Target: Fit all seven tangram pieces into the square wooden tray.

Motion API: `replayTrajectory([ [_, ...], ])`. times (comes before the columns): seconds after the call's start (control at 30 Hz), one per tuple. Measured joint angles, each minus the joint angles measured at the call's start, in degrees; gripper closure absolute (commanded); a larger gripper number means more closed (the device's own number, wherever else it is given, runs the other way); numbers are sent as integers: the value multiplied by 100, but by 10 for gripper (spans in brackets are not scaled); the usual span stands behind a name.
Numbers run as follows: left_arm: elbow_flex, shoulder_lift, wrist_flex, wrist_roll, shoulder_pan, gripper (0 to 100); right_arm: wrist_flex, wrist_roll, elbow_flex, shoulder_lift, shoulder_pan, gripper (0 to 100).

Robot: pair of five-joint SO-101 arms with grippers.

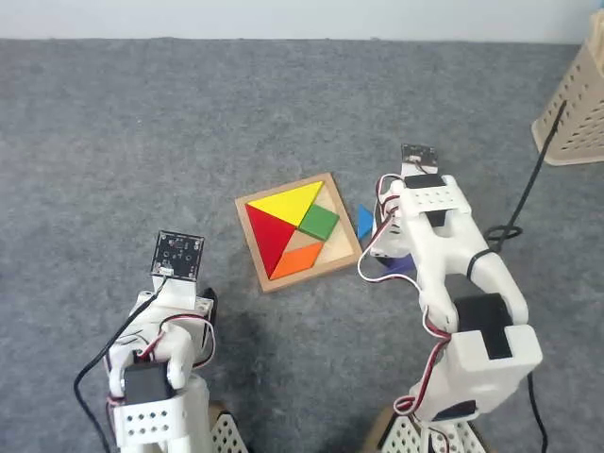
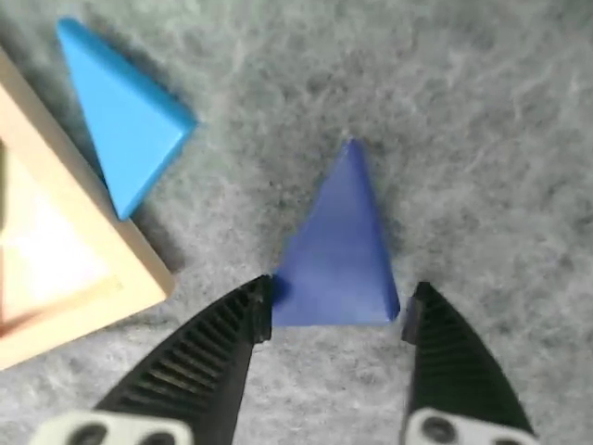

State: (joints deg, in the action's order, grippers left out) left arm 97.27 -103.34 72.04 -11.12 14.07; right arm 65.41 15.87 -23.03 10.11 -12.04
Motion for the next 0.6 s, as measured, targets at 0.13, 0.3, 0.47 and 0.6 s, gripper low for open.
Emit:
replayTrajectory([
  [0.13, 0, 0, 0, 0, 0, 832, -70, 0, 0, 0, 53, 854],
  [0.3, 0, 0, 0, 0, 0, 832, -79, 0, 0, 0, 53, 855],
  [0.47, 0, 0, 0, 0, 0, 832, -123, 0, 0, 0, 0, 888],
  [0.6, 0, 0, 0, 0, 0, 832, -123, 0, 0, 9, 9, 953],
])
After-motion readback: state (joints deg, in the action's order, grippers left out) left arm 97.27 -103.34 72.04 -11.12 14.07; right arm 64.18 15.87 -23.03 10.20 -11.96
